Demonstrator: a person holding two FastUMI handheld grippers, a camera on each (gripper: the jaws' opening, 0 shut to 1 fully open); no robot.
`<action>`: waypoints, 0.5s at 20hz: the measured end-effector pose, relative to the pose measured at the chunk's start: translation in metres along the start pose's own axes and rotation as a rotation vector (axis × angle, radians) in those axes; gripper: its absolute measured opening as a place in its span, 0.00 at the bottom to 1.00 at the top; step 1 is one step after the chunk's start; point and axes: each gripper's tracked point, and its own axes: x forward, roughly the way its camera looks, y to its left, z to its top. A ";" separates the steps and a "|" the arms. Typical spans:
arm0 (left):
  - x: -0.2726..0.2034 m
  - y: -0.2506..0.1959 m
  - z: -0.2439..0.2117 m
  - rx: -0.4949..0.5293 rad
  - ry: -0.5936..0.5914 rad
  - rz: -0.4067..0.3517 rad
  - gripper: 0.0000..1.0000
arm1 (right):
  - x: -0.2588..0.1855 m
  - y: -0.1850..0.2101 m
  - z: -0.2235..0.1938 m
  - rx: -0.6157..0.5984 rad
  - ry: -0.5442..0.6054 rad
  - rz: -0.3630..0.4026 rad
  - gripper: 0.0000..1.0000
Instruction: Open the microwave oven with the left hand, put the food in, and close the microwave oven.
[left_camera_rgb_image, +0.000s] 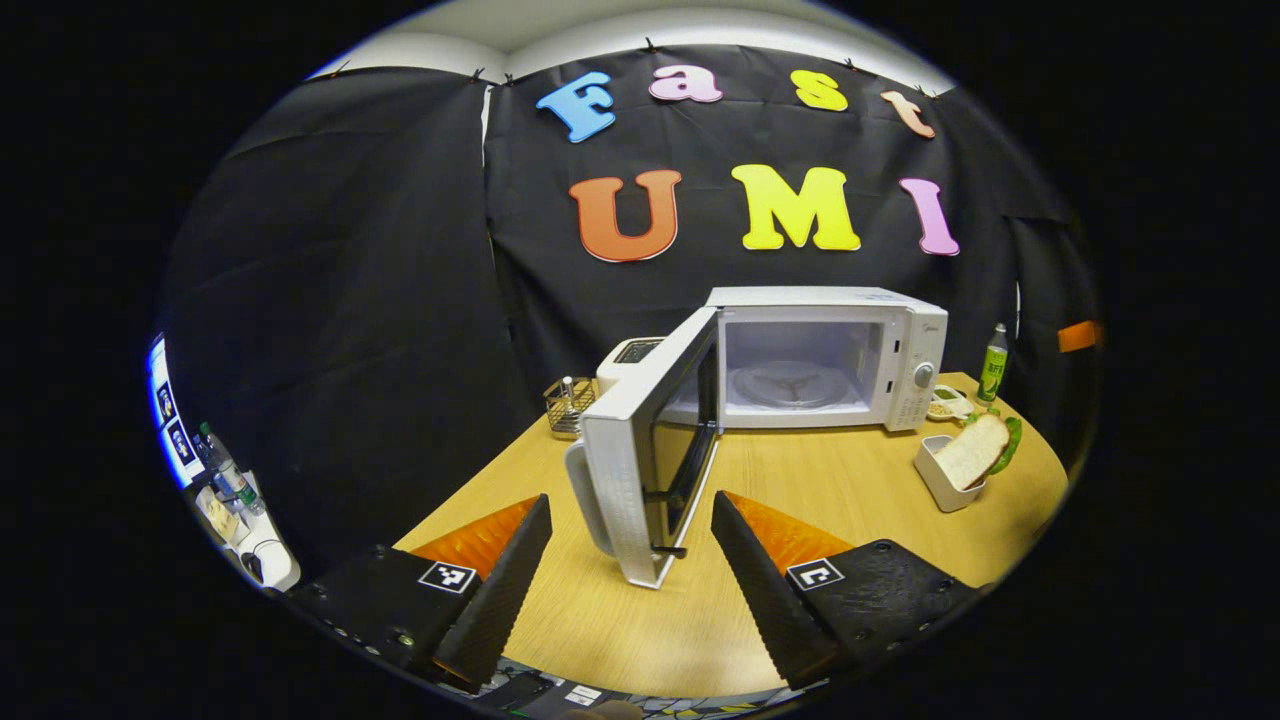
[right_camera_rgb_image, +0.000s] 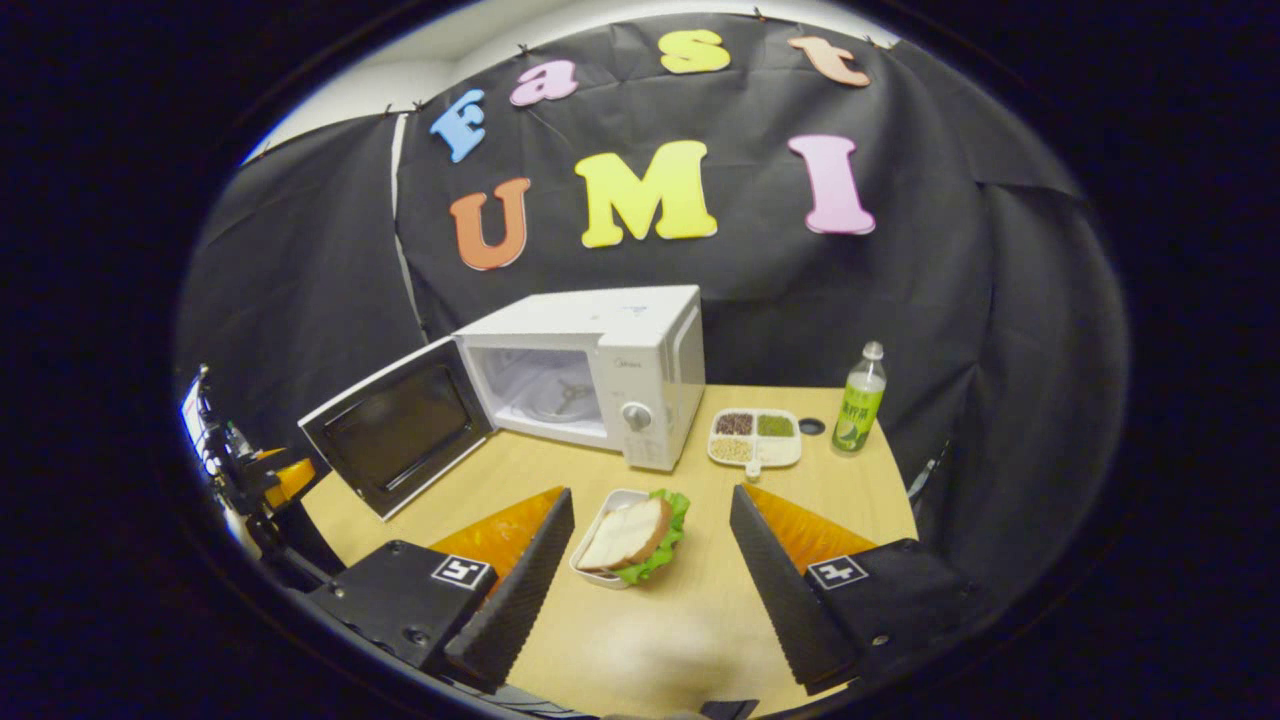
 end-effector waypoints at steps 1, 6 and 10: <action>-0.005 -0.010 0.005 0.000 -0.007 -0.014 0.97 | 0.015 -0.004 -0.009 0.020 0.036 0.010 0.92; -0.032 -0.057 0.028 -0.030 -0.014 -0.042 0.97 | 0.081 -0.009 -0.056 0.177 0.233 0.128 0.89; -0.053 -0.086 0.044 -0.044 -0.008 -0.003 0.97 | 0.119 -0.017 -0.078 0.273 0.358 0.196 0.69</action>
